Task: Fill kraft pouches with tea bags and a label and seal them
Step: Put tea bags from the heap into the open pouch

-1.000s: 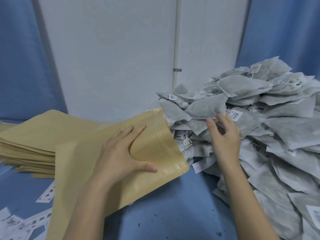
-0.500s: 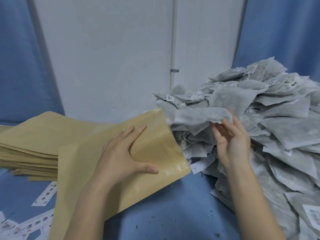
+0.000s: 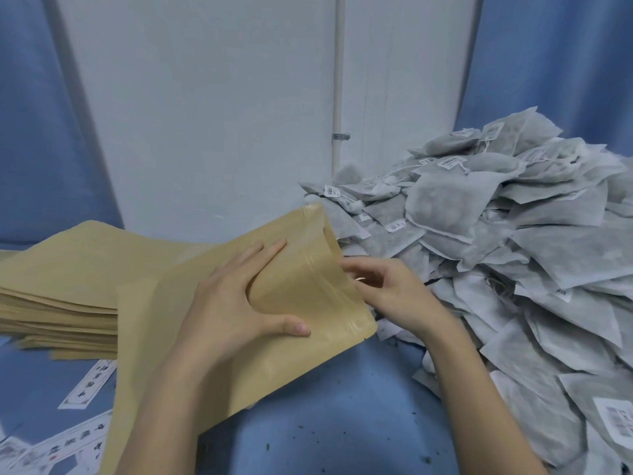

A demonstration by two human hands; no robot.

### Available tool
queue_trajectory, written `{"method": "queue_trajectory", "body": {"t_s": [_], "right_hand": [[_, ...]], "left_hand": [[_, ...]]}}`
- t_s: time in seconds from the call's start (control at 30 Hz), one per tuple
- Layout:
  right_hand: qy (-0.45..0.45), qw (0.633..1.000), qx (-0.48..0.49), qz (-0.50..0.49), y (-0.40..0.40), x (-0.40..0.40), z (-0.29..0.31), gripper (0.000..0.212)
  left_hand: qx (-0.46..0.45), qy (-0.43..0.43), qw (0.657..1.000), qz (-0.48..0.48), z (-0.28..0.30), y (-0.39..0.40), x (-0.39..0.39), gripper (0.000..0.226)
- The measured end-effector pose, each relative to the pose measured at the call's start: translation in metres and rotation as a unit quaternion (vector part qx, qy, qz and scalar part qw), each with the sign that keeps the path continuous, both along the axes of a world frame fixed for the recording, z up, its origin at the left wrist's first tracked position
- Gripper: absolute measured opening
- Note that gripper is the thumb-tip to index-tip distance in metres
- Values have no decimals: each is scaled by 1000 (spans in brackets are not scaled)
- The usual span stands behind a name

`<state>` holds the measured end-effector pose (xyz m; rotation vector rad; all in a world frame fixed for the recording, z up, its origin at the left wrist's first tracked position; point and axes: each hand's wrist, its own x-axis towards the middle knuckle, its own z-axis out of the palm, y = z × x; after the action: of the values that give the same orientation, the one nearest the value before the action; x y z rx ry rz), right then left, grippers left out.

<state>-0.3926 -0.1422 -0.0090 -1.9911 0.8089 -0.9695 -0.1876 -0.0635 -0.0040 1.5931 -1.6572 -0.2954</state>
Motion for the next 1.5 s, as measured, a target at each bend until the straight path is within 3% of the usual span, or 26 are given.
{"method": "queue_trajectory", "body": {"t_s": [0.1,0.17,0.2,0.27,0.33,0.47,0.53,0.6,0.7,0.77,0.83,0.97,1.1,1.2,1.5], "right_hand": [[109,993,18,32,2,1,0,35],[69,997,4,-17,2,3,0,36],[24,995,-23,-94,-1,3,-2,31],[-33,949,-78,-304,-11,0,-8,24],[-4,926,-52,-374,-21,-8,-16,33],[-26,970,37,-238,-32,-7,-26,47],[-28,971,13,-239,-33,-3,-27,36],[-95,946,-17,-308,-32,-3,-24,32],[-234,893,-39,-383,-24,-7,-15,9],[-295,864,-28,-407,-20,-9,-10,10],[-368,849,6,-380,-19,-10,-6,12],[-488,839,91,-221,-19,-14,2,21],[-413,894,119,-126,-15,-11,0,28],[-329,927,107,-145,-15,-11,-1,29],[-246,934,76,-247,-23,-22,-6,30]], "left_hand": [[5,1,1000,-4,-1,0,-1,111],[8,-6,1000,-5,-2,0,-2,112],[9,-7,1000,-4,-2,0,-2,112],[11,-12,1000,0,-2,-1,-2,113],[14,-23,1000,5,-3,-1,-2,114],[22,-37,999,6,-4,-3,-2,113],[25,-42,999,7,-6,-4,-1,114],[27,-44,999,9,-6,-5,-1,115],[30,-46,998,10,-7,-6,-1,115],[31,-48,998,11,-8,-6,-1,116],[30,-48,998,11,-8,-6,-1,116],[25,-48,998,14,-7,-5,-1,116],[14,-37,999,2,-5,-4,-1,113],[9,-13,1000,-3,-4,-2,0,112],[0,-10,1000,-1,0,0,2,113]]}}
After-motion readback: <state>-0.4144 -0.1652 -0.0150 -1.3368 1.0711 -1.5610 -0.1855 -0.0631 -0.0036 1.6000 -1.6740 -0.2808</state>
